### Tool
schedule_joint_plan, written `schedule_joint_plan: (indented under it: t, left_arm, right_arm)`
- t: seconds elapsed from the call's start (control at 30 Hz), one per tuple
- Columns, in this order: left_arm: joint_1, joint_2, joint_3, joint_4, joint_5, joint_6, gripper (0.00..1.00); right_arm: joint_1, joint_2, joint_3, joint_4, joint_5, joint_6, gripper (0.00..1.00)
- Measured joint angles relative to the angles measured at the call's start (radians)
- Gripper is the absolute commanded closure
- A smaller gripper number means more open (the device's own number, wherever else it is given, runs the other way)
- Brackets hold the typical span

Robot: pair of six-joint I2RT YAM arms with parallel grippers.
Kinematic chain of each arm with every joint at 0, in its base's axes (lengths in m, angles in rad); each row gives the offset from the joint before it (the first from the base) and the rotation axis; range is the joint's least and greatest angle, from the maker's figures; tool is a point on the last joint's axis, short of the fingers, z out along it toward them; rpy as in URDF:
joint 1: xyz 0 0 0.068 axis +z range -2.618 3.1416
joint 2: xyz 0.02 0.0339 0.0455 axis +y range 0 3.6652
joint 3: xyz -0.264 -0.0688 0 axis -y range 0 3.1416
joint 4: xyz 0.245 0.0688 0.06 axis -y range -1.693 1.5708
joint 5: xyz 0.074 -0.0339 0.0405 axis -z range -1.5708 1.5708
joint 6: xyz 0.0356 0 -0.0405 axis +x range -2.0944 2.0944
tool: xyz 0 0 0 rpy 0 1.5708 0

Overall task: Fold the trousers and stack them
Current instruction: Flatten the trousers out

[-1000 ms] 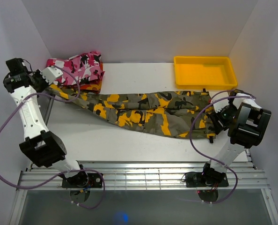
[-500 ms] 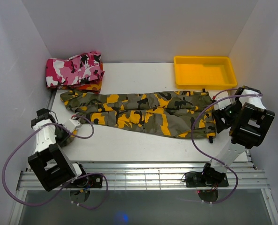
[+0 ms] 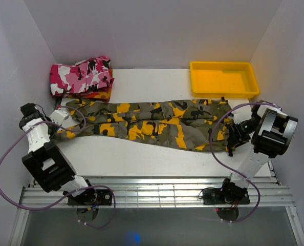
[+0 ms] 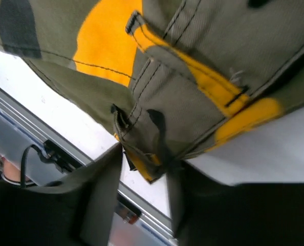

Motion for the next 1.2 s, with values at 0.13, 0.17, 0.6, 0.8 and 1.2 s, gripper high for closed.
schedule_joint_plan:
  t: [0.13, 0.17, 0.6, 0.8, 1.2]
  left_arm:
    - [0.0, 0.013, 0.074, -0.019, 0.027, 0.004, 1.0]
    - [0.0, 0.028, 0.102, -0.036, 0.032, 0.003, 1.0]
    - [0.008, 0.001, 0.067, -0.23, 0.214, 0.15, 1.0]
    - [0.052, -0.248, -0.291, -0.282, 0.127, 0.36, 0.93]
    - [0.076, -0.047, 0.044, -0.362, 0.201, 0.235, 0.41]
  right_arm:
    - [-0.003, 0.013, 0.007, 0.026, -0.028, 0.051, 0.92]
    - [-0.008, 0.015, 0.018, 0.025, -0.029, 0.058, 0.92]
    - [-0.24, 0.08, 0.383, -0.099, 0.069, -0.038, 0.92]
    - [-0.262, 0.045, 0.23, -0.002, 0.195, -0.097, 0.92]
    - [-0.284, -0.039, 0.113, 0.084, 0.322, -0.176, 0.29]
